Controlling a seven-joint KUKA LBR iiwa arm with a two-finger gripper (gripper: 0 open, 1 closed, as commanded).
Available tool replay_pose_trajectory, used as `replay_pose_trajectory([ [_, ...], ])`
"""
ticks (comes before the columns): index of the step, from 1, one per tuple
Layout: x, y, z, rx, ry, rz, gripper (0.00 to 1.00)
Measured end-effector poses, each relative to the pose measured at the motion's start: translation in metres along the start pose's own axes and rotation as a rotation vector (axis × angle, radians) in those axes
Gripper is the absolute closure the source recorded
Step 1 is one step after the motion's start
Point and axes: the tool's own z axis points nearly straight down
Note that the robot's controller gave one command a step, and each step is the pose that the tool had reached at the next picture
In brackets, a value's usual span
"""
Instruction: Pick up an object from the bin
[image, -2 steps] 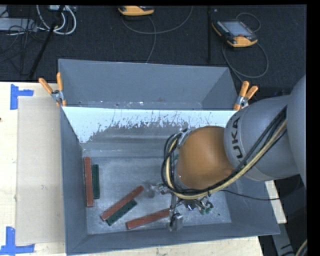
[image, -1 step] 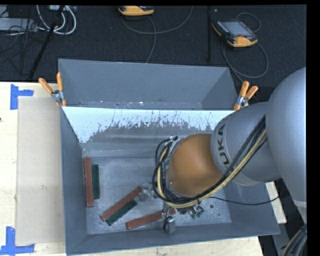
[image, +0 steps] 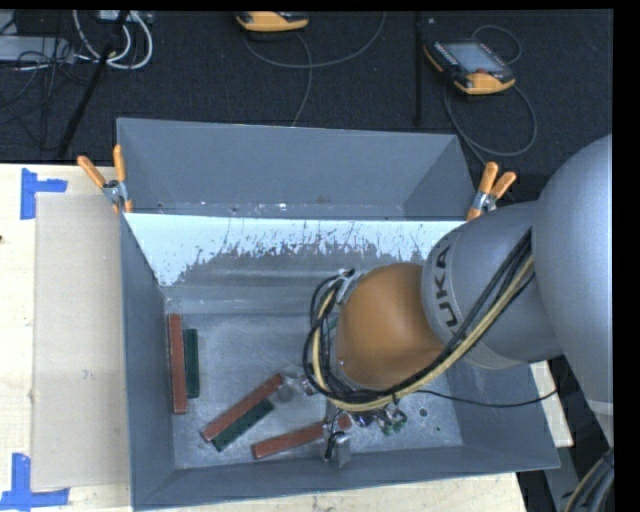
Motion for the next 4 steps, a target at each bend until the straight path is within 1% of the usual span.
replay_pose_trajectory([
  [1,0.002,0.001,0.001,-0.003,0.008,0.003,1.00],
  [2,0.000,0.001,-0.045,-0.002,0.008,0.007,1.00],
  [3,-0.001,0.002,-0.072,-0.003,0.009,0.012,1.00],
  [4,-0.003,0.002,-0.118,-0.002,0.007,0.018,1.00],
])
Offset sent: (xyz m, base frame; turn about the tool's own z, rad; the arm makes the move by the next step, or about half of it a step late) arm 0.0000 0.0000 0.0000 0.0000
